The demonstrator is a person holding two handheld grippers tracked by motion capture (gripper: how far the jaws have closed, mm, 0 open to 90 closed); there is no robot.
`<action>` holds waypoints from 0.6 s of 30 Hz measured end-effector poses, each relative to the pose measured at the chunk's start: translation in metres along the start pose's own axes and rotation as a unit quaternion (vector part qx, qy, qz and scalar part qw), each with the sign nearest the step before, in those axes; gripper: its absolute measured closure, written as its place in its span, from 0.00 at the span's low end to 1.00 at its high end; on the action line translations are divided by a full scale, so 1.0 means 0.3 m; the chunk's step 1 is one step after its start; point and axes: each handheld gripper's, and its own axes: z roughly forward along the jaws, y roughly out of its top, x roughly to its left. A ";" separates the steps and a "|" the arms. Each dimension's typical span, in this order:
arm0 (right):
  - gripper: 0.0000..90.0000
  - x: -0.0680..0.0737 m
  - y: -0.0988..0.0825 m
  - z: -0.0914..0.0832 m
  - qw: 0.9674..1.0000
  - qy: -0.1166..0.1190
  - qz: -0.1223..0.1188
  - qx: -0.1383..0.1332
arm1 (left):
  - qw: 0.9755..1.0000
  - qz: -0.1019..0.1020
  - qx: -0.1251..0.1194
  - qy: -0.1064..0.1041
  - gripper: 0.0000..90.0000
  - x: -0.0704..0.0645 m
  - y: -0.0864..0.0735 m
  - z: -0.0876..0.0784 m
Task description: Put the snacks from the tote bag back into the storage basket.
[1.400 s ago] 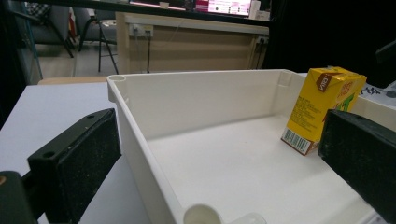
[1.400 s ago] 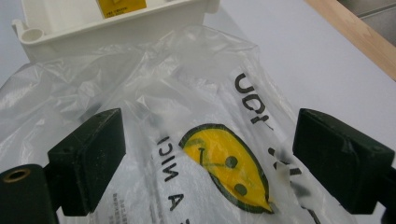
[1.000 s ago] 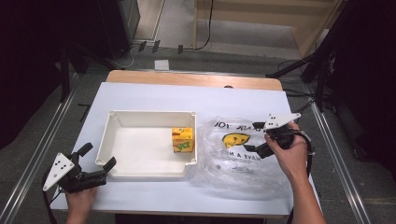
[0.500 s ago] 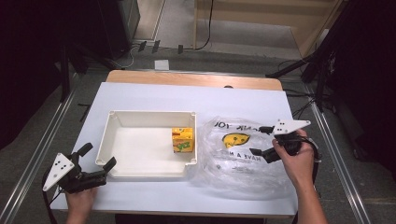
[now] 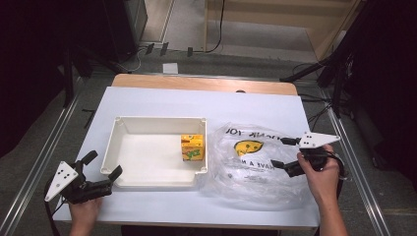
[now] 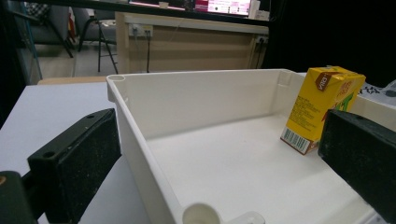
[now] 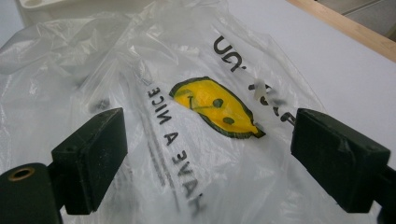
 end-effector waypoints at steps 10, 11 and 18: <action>0.13 -0.001 -0.057 -0.036 1.000 -0.012 0.012 -0.017 | 1.000 0.001 0.001 0.001 0.00 -0.001 0.000 0.000; 0.13 0.000 -0.063 -0.039 1.000 -0.014 0.013 -0.019 | 1.000 0.001 0.001 0.001 0.00 -0.001 0.000 0.000; 0.14 0.003 -0.091 -0.066 0.999 -0.023 0.021 -0.031 | 1.000 0.001 0.001 0.001 0.00 -0.001 0.000 0.000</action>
